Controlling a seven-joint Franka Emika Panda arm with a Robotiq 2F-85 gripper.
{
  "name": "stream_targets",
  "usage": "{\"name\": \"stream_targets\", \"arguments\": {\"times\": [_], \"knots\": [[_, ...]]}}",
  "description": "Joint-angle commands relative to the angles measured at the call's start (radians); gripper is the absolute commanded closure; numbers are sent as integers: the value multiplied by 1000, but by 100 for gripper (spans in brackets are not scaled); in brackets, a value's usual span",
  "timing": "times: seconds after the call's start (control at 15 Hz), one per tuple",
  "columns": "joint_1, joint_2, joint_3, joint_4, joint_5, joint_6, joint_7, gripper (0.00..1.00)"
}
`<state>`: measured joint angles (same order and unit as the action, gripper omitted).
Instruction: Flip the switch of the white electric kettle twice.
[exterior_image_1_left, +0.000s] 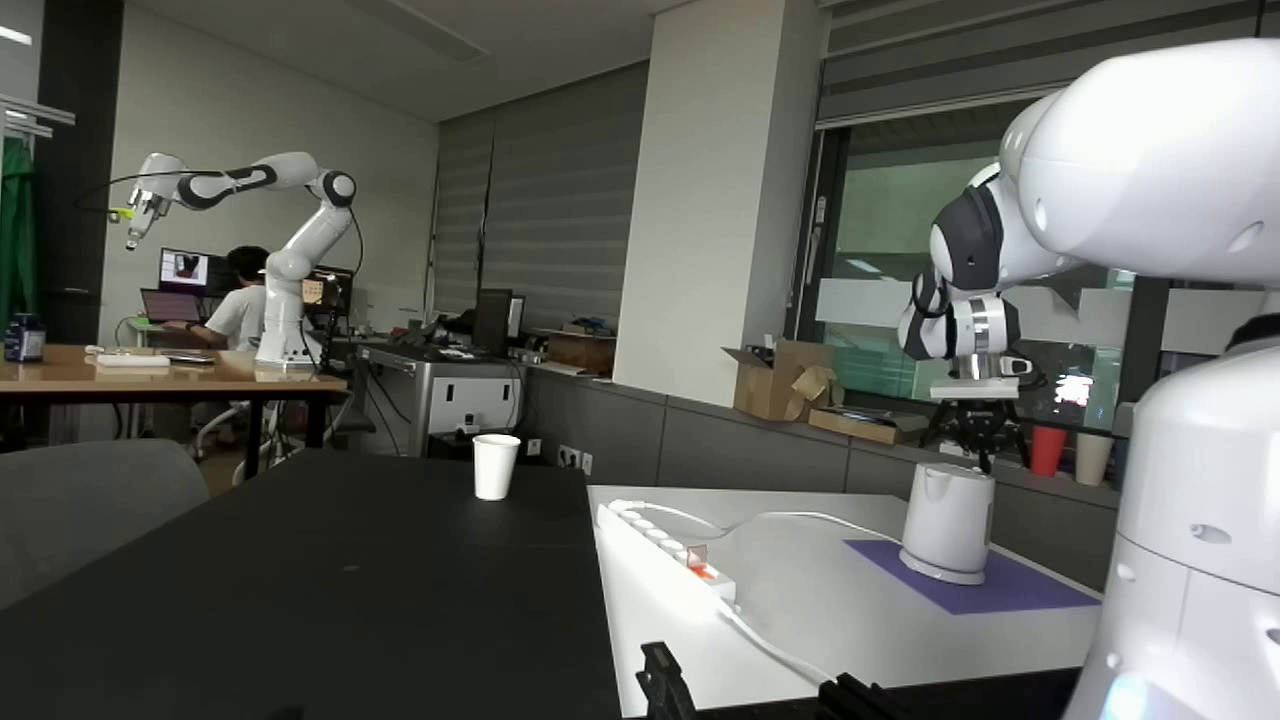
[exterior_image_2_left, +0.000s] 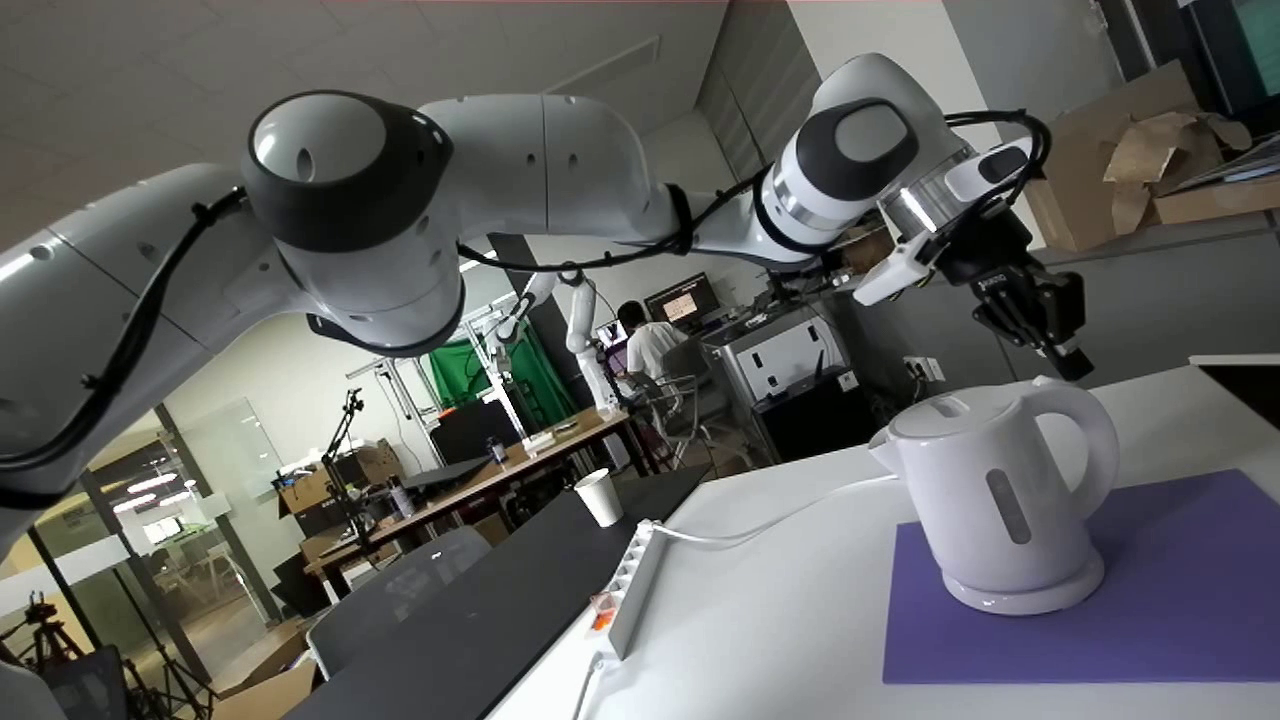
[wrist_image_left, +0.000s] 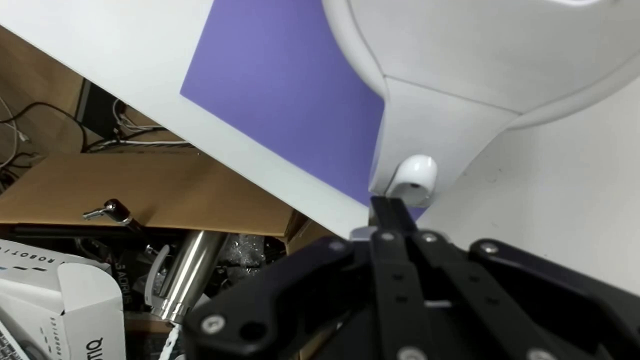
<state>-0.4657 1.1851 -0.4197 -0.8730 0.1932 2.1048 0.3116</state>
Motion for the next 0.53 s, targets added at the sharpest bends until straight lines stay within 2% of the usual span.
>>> {"name": "stream_targets", "arguments": {"times": [0.0,0.47], "knots": [[6,16,-3,33,1,-10,32,100],[57,-104,0,-34,2,46,-14,100]]}}
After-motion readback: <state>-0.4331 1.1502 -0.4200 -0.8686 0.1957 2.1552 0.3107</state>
